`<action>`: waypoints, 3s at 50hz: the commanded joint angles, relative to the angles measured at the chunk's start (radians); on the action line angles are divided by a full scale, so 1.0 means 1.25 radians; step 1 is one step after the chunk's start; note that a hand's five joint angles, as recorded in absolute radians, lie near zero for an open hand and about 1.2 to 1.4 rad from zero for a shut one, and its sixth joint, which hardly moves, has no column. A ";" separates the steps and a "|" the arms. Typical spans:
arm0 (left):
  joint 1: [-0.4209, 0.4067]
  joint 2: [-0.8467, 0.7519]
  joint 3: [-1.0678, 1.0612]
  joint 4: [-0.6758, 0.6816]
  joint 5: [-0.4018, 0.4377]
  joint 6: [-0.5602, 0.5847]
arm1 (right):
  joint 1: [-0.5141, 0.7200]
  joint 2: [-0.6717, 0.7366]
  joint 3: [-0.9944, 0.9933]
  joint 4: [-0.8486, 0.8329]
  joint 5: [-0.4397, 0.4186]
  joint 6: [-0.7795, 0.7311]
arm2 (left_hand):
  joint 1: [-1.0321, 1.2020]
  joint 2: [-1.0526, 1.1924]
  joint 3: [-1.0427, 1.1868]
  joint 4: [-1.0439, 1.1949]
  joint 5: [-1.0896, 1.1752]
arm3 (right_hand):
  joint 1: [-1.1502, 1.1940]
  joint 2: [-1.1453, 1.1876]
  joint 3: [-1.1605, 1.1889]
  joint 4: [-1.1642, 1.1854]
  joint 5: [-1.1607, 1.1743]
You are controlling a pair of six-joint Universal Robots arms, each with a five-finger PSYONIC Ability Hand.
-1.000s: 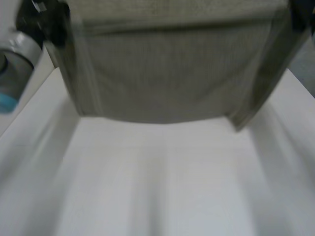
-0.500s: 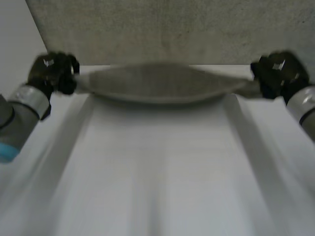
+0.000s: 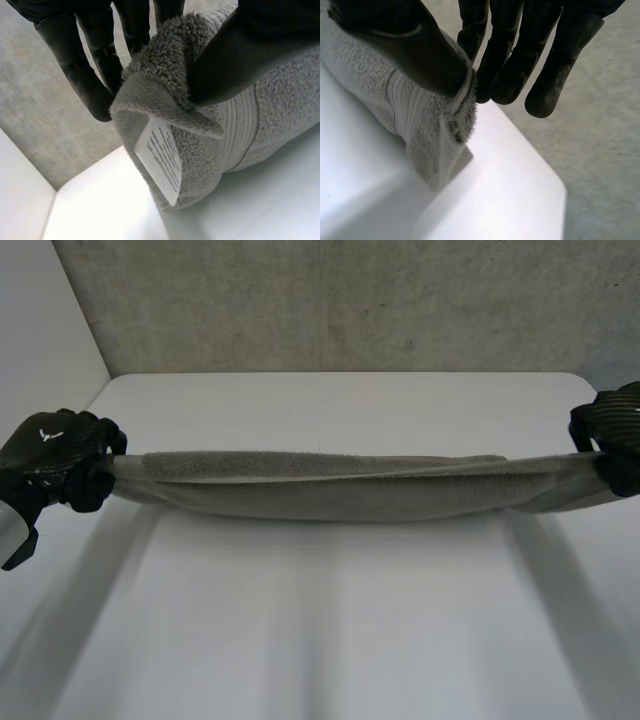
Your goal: Fold the towel.
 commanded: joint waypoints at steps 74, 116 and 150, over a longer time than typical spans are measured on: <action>-0.197 -0.439 0.331 -0.001 -0.254 -0.046 | 0.169 0.441 -0.175 -0.264 0.204 0.156 | -1.023 -1.069 -1.100 -1.080 -1.211 | -0.874 -0.844 -0.871 -0.876 -0.876; -0.190 -0.344 0.142 0.113 -0.194 -0.051 | 0.108 0.566 -0.089 -0.391 0.189 0.058 | -1.023 -1.068 -1.100 -1.080 -1.211 | 0.041 0.071 0.044 0.039 0.039; -0.206 -0.284 0.212 0.109 -0.203 -0.076 | 0.294 0.462 -0.335 -0.357 0.283 -0.001 | -1.023 -1.069 -1.100 -1.080 -1.211 | 0.041 0.071 0.044 0.039 0.039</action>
